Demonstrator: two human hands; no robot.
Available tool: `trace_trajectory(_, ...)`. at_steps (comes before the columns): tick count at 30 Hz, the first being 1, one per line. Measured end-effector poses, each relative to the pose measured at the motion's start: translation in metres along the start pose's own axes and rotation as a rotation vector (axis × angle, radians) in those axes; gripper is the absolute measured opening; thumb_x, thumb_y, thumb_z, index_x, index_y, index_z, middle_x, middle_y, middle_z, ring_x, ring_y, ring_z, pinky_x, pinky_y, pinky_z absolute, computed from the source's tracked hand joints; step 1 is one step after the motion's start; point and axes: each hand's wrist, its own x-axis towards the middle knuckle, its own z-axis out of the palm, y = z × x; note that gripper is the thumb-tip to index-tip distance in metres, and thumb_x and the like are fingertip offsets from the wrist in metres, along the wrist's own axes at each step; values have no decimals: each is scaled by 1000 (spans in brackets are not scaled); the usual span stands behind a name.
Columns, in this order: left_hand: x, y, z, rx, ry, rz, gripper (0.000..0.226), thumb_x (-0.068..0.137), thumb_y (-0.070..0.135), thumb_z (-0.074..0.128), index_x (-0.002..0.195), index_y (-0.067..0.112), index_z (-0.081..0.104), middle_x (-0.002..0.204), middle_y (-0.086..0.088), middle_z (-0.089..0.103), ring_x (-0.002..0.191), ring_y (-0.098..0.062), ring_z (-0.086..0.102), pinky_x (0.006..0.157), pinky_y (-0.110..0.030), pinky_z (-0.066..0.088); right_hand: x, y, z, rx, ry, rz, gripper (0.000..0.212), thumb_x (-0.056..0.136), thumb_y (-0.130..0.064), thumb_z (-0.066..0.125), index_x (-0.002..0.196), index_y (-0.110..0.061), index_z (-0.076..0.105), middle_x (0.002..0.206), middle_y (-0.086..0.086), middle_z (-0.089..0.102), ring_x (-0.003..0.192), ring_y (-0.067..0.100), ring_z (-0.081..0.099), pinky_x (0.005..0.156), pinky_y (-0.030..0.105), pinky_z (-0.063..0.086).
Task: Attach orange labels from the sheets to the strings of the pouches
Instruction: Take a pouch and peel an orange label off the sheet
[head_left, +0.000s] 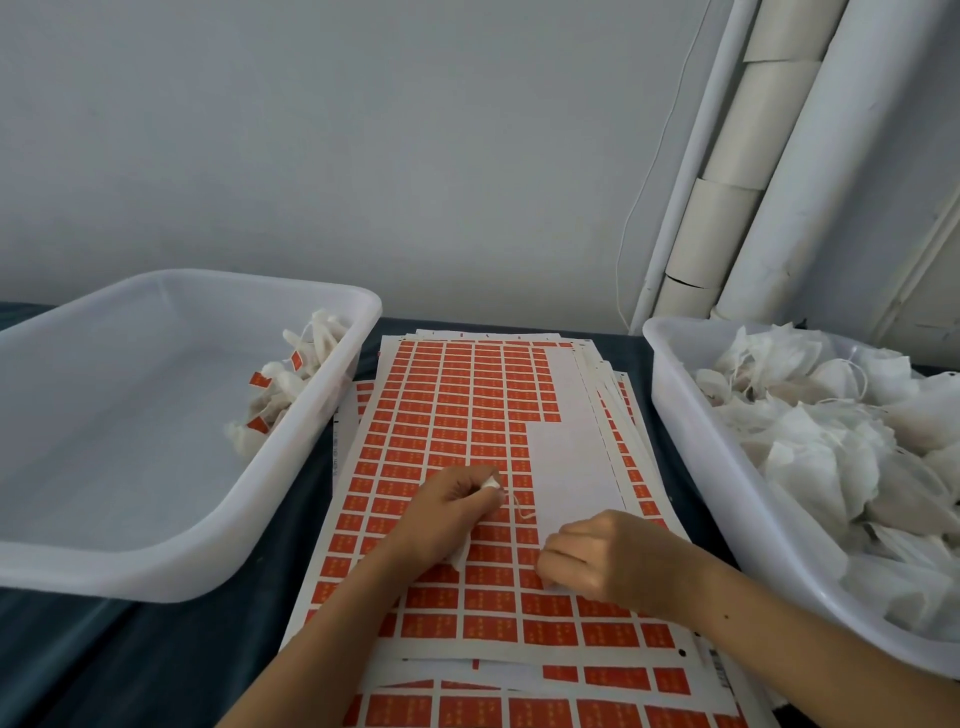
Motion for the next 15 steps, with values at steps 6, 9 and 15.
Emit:
trace_trajectory(6, 0, 1, 0, -1, -9, -7, 39, 98, 17, 45, 59, 20, 51, 55, 12, 54, 57, -2, 54, 61, -16, 46, -3, 0, 6, -26, 61, -33, 10, 75, -27, 75, 82, -20, 73, 71, -8, 70, 56, 3, 63, 59, 11, 53)
trace_trajectory(9, -1, 1, 0, 5, -2, -10, 38, 97, 17, 46, 60, 19, 51, 57, 9, 55, 59, -5, 55, 64, -20, 47, -7, -3, 11, -37, 112, -9, 9, 77, -26, 72, 82, -19, 74, 73, -7, 71, 60, 3, 65, 59, 13, 54)
trace_trajectory(15, -1, 2, 1, 13, 6, -38, 38, 97, 18, 47, 60, 21, 53, 58, 10, 57, 60, -6, 58, 65, -21, 49, -13, -10, 16, -43, 176, 42, 16, 77, -27, 65, 84, -17, 76, 75, -6, 72, 65, 4, 68, 64, 15, 55)
